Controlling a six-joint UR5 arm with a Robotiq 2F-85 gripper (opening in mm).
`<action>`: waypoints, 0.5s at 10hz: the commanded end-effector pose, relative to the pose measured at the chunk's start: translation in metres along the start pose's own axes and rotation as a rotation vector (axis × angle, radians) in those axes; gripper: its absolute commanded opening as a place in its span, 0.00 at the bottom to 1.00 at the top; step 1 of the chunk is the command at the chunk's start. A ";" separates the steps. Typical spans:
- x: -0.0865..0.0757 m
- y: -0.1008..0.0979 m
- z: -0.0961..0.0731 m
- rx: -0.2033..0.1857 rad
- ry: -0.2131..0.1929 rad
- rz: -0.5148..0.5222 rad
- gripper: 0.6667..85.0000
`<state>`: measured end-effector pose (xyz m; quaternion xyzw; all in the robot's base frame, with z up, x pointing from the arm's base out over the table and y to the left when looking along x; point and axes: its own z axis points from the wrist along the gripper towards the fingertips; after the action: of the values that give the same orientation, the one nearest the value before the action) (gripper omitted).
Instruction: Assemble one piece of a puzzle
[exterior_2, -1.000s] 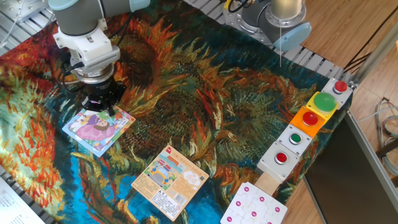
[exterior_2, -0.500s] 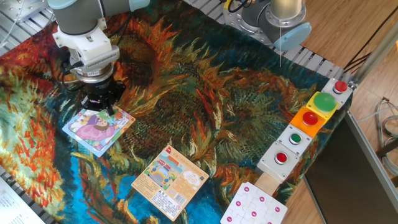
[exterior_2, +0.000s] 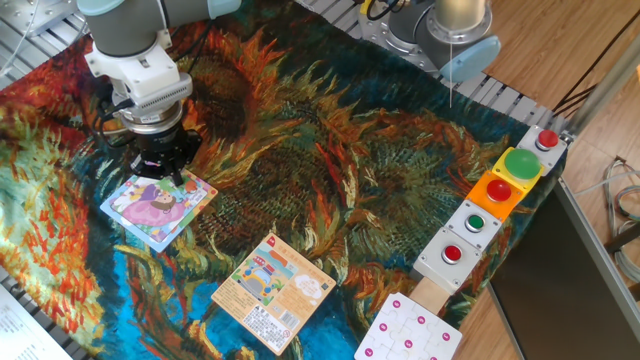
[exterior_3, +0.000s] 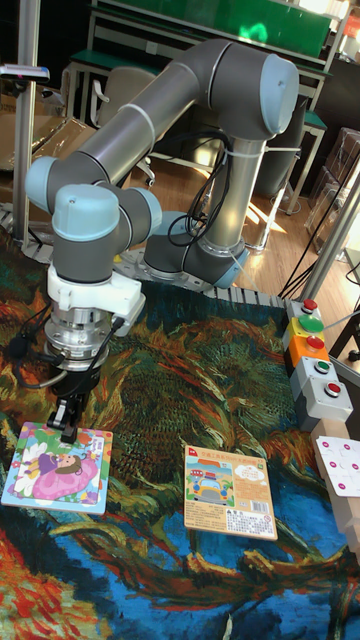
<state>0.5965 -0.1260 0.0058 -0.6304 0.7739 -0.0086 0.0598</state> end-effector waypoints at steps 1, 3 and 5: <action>-0.004 -0.003 0.001 0.003 -0.015 0.007 0.01; -0.004 -0.003 0.000 0.005 -0.015 0.009 0.01; -0.003 -0.002 -0.002 0.003 -0.016 0.007 0.01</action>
<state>0.5982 -0.1243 0.0056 -0.6307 0.7735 -0.0072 0.0617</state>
